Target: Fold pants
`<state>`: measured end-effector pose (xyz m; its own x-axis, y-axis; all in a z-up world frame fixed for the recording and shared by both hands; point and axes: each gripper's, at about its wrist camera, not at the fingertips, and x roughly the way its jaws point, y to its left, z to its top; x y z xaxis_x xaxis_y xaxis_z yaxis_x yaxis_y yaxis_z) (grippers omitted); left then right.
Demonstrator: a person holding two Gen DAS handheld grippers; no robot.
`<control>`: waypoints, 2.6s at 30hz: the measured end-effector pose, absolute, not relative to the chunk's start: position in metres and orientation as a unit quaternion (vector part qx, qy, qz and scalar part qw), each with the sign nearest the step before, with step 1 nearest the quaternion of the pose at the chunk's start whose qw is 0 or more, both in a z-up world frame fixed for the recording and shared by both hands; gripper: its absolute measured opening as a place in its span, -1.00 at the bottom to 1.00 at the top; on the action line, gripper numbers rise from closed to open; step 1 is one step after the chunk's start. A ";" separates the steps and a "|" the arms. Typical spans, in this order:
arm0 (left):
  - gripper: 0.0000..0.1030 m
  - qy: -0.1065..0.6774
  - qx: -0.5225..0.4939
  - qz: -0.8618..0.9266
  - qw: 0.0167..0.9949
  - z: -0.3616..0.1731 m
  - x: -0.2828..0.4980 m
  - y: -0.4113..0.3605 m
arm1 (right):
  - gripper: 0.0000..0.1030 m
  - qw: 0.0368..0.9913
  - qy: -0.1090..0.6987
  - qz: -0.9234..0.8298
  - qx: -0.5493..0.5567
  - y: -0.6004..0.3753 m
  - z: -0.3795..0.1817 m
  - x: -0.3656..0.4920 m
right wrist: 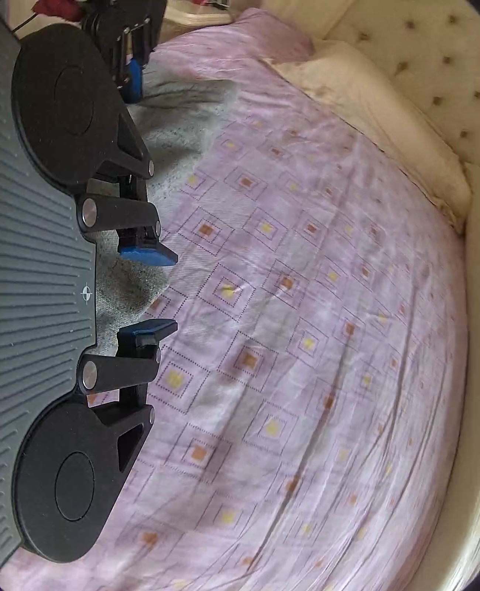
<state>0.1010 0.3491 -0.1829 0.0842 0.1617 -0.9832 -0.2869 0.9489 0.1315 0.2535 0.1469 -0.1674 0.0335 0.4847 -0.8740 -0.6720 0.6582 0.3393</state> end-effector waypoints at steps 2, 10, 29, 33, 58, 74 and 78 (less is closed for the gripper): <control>-0.53 0.657 -0.052 0.153 0.737 -0.183 0.100 0.343 | -0.41 0.698 0.573 0.415 -0.106 0.153 -0.173 0.251; -0.50 0.615 -0.009 0.139 0.776 -0.130 0.111 0.342 | -0.93 0.710 0.528 0.458 -0.088 0.130 -0.148 0.183; 0.07 0.573 0.010 0.169 0.802 -0.159 0.152 0.391 | -1.00 0.794 0.528 0.295 0.056 0.094 -0.136 0.235; 0.27 0.567 -0.034 0.176 0.804 -0.158 0.145 0.409 | -1.00 0.802 0.539 0.249 0.068 0.081 -0.149 0.266; 0.32 0.577 -0.040 0.178 0.796 -0.174 0.153 0.411 | -0.46 0.675 0.624 0.394 0.025 0.134 -0.162 0.226; 0.17 0.571 -0.040 0.155 0.805 -0.159 0.153 0.413 | -0.40 0.676 0.597 0.429 -0.053 0.142 -0.171 0.230; 0.10 0.544 -0.027 0.106 0.832 -0.122 0.148 0.396 | -0.40 0.681 0.601 0.417 -0.037 0.138 -0.171 0.225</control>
